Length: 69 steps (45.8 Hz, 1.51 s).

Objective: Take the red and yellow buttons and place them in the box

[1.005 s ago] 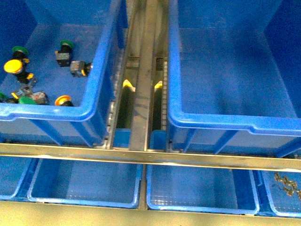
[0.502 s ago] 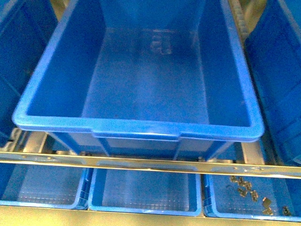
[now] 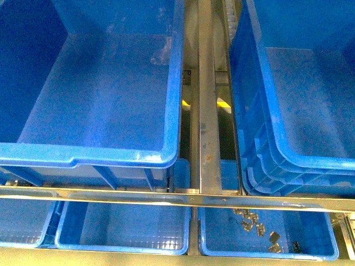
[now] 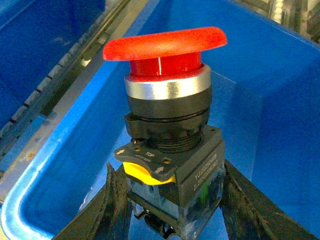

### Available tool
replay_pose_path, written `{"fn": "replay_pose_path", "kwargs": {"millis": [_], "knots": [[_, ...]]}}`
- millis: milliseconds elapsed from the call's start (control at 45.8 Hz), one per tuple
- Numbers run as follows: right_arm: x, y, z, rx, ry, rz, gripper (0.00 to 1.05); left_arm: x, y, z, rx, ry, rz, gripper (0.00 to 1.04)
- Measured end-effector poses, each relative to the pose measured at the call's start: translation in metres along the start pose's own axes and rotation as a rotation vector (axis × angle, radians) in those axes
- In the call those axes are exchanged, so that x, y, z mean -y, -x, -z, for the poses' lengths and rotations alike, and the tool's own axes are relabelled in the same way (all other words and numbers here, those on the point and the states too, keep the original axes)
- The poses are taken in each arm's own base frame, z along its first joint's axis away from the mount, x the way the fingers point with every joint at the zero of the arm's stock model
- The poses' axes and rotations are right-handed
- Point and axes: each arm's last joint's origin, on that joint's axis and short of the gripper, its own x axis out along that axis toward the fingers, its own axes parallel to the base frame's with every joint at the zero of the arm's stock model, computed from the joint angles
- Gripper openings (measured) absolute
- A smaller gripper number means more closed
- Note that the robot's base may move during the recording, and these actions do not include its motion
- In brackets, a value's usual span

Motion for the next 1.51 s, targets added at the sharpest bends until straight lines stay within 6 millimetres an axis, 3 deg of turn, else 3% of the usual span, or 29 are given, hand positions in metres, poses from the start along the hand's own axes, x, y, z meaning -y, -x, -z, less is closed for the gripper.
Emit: {"fn": "replay_pose_path", "kwargs": {"millis": [1027,1507], "knots": [[0.004,-0.006,0.002,-0.020,-0.008,0.013,0.41,0.000,0.027,0.003,-0.012,-0.001,0.000,0.03],[0.010,-0.013,0.004,-0.016,-0.019,0.018,0.41,0.000,0.027,0.003,-0.012,-0.002,0.000,0.72]]}}
